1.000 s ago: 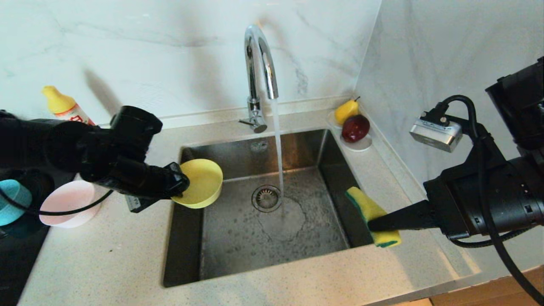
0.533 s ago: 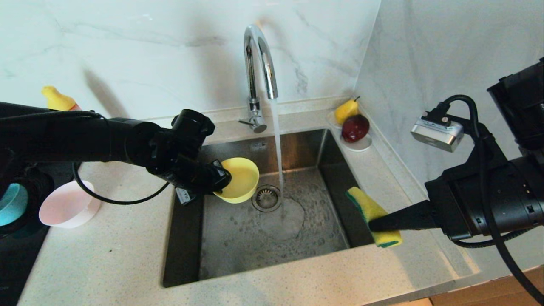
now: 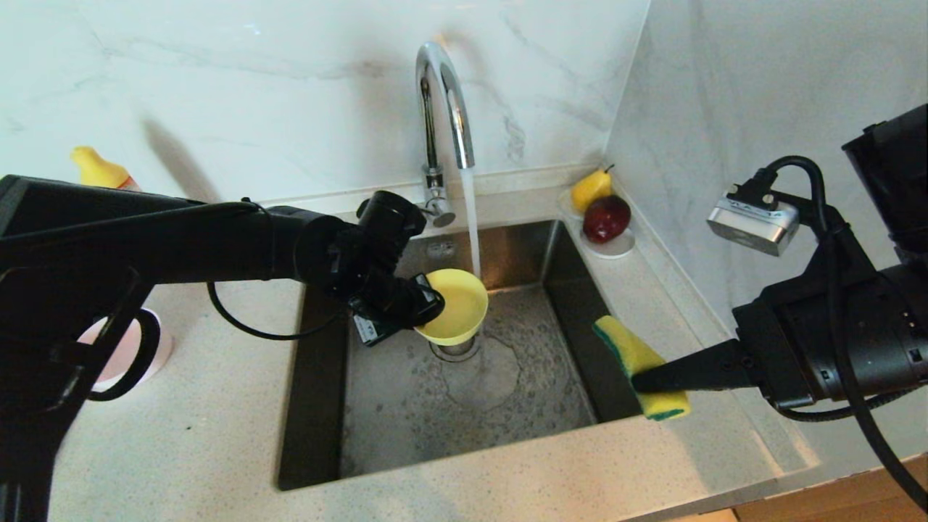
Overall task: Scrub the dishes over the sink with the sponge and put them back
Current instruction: Wash the bowl
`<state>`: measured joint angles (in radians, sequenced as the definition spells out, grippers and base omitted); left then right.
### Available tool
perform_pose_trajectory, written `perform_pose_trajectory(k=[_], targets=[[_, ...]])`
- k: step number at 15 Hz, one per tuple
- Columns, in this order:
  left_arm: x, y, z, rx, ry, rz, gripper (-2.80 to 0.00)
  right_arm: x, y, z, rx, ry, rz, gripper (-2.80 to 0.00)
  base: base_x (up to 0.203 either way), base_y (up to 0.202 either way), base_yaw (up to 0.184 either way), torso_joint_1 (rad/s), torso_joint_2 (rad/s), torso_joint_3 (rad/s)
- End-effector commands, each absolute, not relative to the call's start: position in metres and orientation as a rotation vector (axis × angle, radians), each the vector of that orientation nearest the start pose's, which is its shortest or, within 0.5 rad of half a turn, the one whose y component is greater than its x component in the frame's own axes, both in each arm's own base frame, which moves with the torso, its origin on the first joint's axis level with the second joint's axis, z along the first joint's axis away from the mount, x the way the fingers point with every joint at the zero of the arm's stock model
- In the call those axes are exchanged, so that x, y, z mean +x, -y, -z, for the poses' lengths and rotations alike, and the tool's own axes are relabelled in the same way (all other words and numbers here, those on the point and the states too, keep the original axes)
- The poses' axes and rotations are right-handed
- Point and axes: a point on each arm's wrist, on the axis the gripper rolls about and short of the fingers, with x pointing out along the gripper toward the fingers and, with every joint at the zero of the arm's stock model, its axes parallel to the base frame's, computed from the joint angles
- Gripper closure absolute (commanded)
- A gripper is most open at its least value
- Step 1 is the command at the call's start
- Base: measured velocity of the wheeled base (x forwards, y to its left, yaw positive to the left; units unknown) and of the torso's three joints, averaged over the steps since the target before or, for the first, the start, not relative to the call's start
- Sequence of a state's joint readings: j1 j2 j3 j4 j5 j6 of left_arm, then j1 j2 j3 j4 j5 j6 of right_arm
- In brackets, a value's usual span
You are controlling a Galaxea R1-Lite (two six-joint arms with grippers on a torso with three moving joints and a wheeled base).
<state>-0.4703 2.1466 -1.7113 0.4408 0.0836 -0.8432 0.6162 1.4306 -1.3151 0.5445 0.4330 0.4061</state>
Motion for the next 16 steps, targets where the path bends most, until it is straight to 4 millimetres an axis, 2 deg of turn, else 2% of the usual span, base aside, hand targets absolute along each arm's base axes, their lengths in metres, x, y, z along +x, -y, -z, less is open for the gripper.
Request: perform_pose_trajectory(k=[1,9,11,16], targets=[[0.378,0.199,-0.156,-0.527,-0.954,-0.015,0.00,0.173,-0.134,-0.290,0.293,-0.885,-0.855,0.00,0.000,0.000,0.000,0.000,0.00,0.000],[0.400,0.213,-0.135,-0.505,-0.929,-0.050,0.00,0.175,-0.135,-0.285,0.292,-0.905,-0.847,0.00,0.000,0.000,0.000,0.000,0.00,0.000],[0.405,0.216,-0.134,-0.511,-0.913,-0.053,0.00,0.176,-0.136,-0.284,0.290,-0.909,-0.846,0.00,0.000,0.000,0.000,0.000,0.00,0.000],[0.403,0.215,-0.138,-0.524,-0.910,-0.055,0.00,0.173,-0.134,-0.286,0.292,-0.899,-0.849,0.00,0.000,0.000,0.000,0.000,0.00,0.000]])
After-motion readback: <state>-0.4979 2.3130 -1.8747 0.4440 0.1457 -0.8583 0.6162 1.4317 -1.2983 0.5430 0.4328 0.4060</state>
